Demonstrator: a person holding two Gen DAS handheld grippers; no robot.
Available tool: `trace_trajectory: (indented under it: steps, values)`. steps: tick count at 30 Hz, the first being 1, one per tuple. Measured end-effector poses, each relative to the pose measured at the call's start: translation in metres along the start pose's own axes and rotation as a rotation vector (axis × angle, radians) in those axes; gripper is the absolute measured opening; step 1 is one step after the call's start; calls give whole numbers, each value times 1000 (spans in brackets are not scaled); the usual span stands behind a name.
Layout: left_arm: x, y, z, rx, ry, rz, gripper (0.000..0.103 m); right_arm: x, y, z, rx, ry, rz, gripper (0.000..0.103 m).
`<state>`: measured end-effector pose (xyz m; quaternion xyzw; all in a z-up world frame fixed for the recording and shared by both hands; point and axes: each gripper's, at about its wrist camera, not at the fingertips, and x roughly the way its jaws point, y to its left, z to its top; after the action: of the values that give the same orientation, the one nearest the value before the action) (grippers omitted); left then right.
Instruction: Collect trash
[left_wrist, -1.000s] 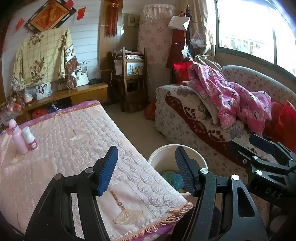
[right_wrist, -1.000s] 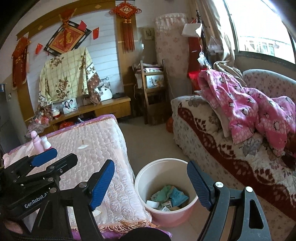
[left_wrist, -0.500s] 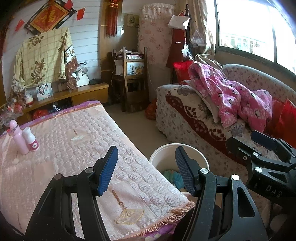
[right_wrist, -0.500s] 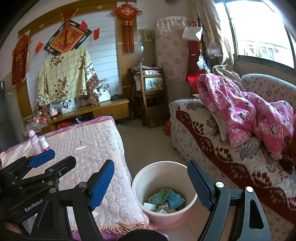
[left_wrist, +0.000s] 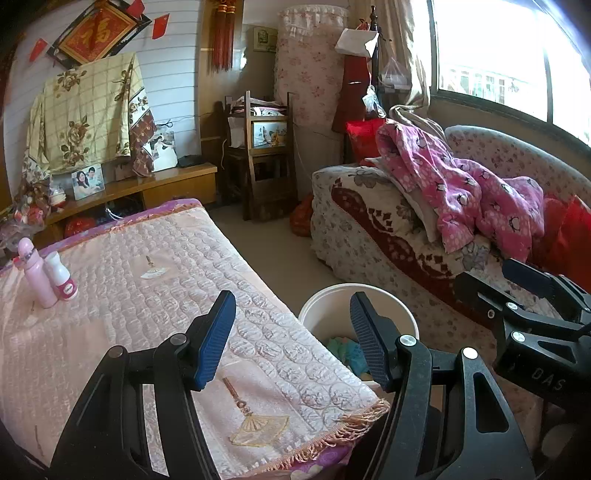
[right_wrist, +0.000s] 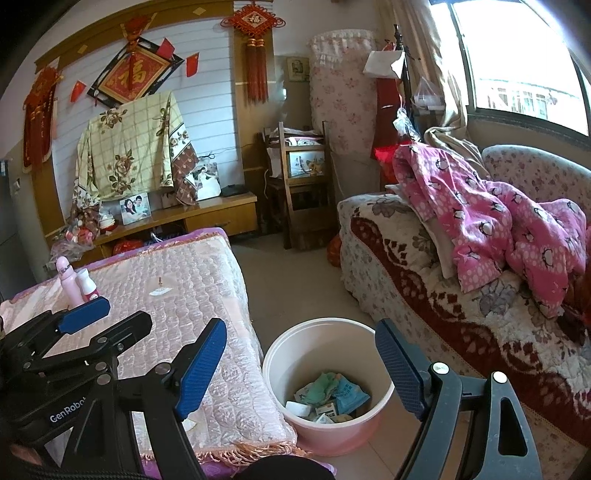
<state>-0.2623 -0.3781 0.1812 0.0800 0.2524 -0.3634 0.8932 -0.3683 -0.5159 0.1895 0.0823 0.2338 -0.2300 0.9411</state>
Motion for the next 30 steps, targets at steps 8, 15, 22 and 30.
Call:
trace_trajectory:
  steps: [8,15,22,30]
  values:
    - [0,0,0,-1,2,-2,63,1,-1,-3,2,6,0,81]
    - [1,1,-2,-2,6,-3,63,2,-3,-3,3,10,-1,82]
    - [2,1,-3,-3,8,-5,63,5,-6,-8,3,18,-1,82]
    - [3,0,-4,-2,8,-8,63,7,-8,-10,5,23,-3,83]
